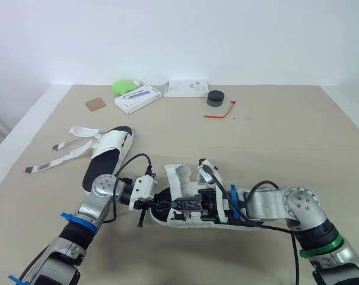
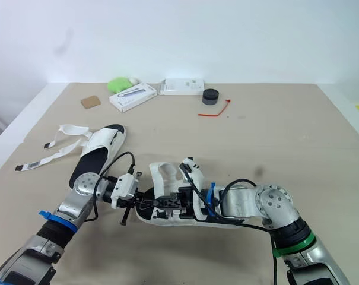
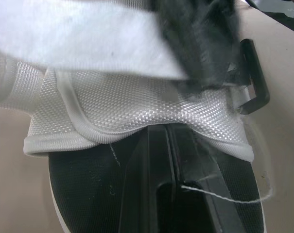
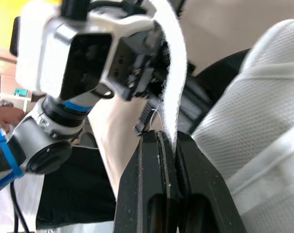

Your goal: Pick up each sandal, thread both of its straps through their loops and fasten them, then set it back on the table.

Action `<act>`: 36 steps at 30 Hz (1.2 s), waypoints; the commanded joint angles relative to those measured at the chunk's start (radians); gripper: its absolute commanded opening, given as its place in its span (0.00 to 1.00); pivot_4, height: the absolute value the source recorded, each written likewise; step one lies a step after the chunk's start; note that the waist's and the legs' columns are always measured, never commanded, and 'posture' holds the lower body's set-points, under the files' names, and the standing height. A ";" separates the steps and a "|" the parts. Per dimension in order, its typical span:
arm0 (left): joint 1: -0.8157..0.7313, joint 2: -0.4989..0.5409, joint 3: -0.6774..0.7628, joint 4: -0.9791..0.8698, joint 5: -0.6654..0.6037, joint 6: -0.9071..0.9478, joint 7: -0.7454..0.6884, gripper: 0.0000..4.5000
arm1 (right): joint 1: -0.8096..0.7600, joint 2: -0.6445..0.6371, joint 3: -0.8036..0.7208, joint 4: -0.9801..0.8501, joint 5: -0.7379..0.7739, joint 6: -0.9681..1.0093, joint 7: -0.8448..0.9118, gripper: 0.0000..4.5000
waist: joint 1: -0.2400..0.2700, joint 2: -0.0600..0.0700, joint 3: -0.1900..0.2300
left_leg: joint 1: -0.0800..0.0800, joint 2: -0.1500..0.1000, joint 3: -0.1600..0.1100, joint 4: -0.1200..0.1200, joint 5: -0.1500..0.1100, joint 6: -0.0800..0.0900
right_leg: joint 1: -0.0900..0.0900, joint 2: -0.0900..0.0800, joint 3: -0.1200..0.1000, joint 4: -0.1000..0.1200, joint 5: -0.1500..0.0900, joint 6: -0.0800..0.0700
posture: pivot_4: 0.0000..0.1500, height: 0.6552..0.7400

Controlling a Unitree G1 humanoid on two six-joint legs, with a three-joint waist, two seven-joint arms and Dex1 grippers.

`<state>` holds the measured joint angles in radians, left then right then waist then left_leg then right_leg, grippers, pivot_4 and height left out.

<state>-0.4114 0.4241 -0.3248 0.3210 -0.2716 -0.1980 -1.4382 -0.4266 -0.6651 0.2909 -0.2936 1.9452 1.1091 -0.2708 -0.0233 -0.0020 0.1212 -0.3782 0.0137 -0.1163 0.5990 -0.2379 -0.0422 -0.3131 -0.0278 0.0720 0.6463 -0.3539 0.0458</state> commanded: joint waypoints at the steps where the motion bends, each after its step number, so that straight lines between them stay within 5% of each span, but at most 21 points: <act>1: 0.098 0.032 -0.141 0.099 0.136 0.073 -0.039 0.00 | -0.023 -0.010 0.015 -0.057 -0.041 0.035 0.063 0.02 | 0.000 0.000 0.000 | 0.000 0.000 0.000 0.000 0.000 0.000 | 0.000 0.000 0.000 0.000 0.000 0.000 | 1.00 1.00; 20: 0.105 0.024 -0.135 0.067 0.124 0.111 -0.020 0.00 | -0.035 0.046 -0.007 -0.064 -0.363 0.074 0.262 0.02 | -0.001 0.001 0.000 | 0.000 0.001 0.000 0.000 0.000 0.000 | -0.001 0.001 0.000 0.000 -0.001 0.000 | 1.00 1.00; 36: 0.119 0.037 -0.137 0.042 0.118 0.128 -0.009 0.00 | -0.055 0.151 -0.054 0.053 -0.306 0.129 0.211 0.02 | -0.003 0.003 -0.001 | 0.002 0.003 0.000 -0.001 0.000 0.000 | -0.001 0.003 0.000 0.001 -0.001 -0.002 | 1.00 1.00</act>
<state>-0.3960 0.4514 -0.3240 0.2820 -0.2720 -0.1440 -1.4217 -0.4732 -0.5452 0.2240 -0.2428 1.6389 1.2408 -0.0527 -0.0261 0.0008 0.1203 -0.3759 0.0168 -0.1165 0.5981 -0.2382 -0.0417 -0.3139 -0.0244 0.0721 0.6473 -0.3549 0.0440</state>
